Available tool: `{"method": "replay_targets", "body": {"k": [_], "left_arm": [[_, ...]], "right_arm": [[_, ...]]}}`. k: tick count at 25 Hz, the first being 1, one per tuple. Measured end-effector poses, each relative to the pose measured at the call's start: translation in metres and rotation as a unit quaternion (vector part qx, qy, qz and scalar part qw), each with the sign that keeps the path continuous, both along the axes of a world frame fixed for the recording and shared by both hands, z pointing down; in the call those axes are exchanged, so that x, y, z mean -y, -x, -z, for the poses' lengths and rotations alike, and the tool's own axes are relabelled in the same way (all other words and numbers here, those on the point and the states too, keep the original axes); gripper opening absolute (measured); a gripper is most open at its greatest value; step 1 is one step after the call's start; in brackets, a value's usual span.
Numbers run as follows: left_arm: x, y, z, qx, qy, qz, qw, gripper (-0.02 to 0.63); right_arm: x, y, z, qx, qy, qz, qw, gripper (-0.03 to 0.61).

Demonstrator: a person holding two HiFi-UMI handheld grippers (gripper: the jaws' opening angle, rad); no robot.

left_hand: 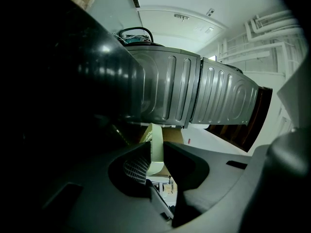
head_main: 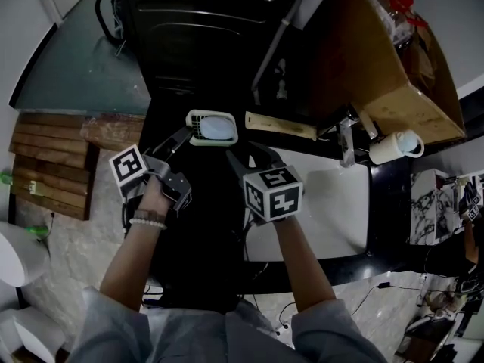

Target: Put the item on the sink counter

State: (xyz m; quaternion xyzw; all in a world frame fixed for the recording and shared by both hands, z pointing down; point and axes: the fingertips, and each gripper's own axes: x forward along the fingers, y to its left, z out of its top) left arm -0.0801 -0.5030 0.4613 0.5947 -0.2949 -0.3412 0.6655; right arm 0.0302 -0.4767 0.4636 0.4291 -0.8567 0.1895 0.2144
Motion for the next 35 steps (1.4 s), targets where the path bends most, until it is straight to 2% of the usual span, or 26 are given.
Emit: {"method": "replay_targets", "body": {"k": [4, 11, 15, 21, 24, 28, 33, 35], "left_arm": [[0.001, 0.003, 0.000, 0.023, -0.002, 0.003, 0.9997, 0.086], [0.003, 0.005, 0.006, 0.093, -0.018, -0.007, 0.9955, 0.086], [0.009, 0.006, 0.000, 0.149, -0.029, -0.022, 0.9882, 0.086], [0.016, 0.004, 0.004, 0.209, -0.050, -0.045, 0.9756, 0.086], [0.019, 0.001, 0.006, 0.264, -0.069, -0.069, 0.9597, 0.086], [0.022, -0.007, 0.009, 0.340, -0.101, -0.107, 0.9288, 0.087], [0.021, -0.010, 0.010, 0.409, -0.139, -0.143, 0.8907, 0.087], [0.021, -0.010, 0.009, 0.424, -0.142, -0.150, 0.8816, 0.087]], "right_arm": [[0.005, 0.003, -0.007, -0.016, 0.004, 0.001, 1.000, 0.175], [0.011, 0.010, -0.012, -0.035, 0.009, 0.019, 0.999, 0.175], [0.015, 0.012, -0.018, -0.046, 0.014, 0.027, 0.999, 0.175], [0.020, 0.015, -0.023, -0.046, 0.018, 0.029, 0.998, 0.175], [0.023, 0.014, -0.023, -0.044, 0.022, 0.026, 0.998, 0.175], [0.026, 0.011, -0.023, -0.045, 0.022, 0.020, 0.999, 0.175], [0.028, 0.010, -0.024, -0.041, 0.025, 0.016, 0.999, 0.175], [0.028, 0.010, -0.025, -0.040, 0.024, 0.017, 0.999, 0.175]]}}
